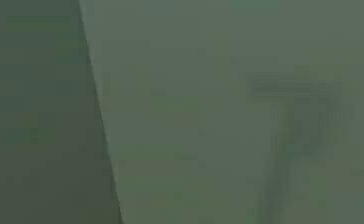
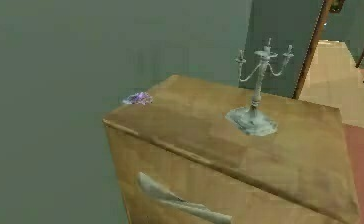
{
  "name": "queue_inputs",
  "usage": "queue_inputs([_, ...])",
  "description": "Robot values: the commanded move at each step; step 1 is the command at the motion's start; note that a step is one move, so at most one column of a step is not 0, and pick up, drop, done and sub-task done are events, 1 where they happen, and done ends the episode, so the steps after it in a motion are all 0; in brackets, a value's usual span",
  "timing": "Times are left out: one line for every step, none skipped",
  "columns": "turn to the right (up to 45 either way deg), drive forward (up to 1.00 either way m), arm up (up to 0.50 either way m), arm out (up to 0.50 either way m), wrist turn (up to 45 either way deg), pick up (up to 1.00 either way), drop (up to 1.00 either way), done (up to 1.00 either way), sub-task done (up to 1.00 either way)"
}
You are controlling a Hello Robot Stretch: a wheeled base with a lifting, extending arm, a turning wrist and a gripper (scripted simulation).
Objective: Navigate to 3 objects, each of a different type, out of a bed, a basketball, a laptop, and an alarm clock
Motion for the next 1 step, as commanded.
queue_inputs([-45.0, 0.0, 0.0, 0.0, 0.0, 0.0, 0.0, 0.0, 0.0])
